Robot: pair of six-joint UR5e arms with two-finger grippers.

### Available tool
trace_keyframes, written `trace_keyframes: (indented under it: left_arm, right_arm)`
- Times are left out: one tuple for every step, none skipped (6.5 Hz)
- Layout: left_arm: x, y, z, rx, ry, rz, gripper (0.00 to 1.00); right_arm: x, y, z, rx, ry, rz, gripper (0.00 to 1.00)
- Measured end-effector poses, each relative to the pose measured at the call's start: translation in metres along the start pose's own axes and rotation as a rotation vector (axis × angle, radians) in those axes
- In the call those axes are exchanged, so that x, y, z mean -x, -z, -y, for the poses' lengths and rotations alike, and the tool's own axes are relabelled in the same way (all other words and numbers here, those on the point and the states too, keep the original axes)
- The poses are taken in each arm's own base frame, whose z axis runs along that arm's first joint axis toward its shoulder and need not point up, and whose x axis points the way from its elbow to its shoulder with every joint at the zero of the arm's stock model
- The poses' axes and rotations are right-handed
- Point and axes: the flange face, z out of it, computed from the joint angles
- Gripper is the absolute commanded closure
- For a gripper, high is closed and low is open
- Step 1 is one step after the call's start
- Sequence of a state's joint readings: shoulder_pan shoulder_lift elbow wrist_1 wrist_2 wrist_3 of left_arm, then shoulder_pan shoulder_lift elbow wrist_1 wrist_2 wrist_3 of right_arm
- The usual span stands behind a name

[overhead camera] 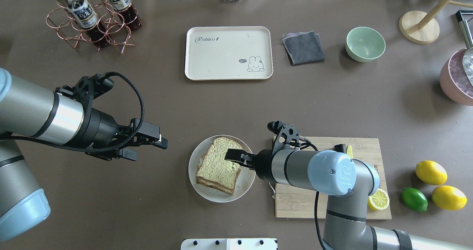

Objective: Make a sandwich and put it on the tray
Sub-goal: 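Open and withdraw the right gripper while the left gripper moves to the plate rim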

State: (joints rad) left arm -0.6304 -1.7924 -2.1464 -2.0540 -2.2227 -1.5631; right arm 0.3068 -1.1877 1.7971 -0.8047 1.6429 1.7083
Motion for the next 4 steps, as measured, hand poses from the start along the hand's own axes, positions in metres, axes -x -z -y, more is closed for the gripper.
trace_keyframes:
  left_arm:
    - [-0.001,0.0,0.0,0.0,-0.001,-0.002,0.03]
    - [-0.001,0.0,0.0,-0.002,-0.001,-0.002,0.03]
    - [0.0,-0.003,0.001,-0.004,0.001,0.002,0.03]
    - [0.002,-0.005,0.004,-0.016,0.005,0.009,0.03]
  right_arm:
    - [0.0,0.016,0.024,0.037,0.048,0.0,0.01]
    - [-0.006,0.032,0.046,0.073,0.134,-0.004,0.01]
    - [-0.012,0.049,0.062,0.098,0.222,0.0,0.01]
    - [-0.014,0.07,0.075,0.122,0.293,0.013,0.01]
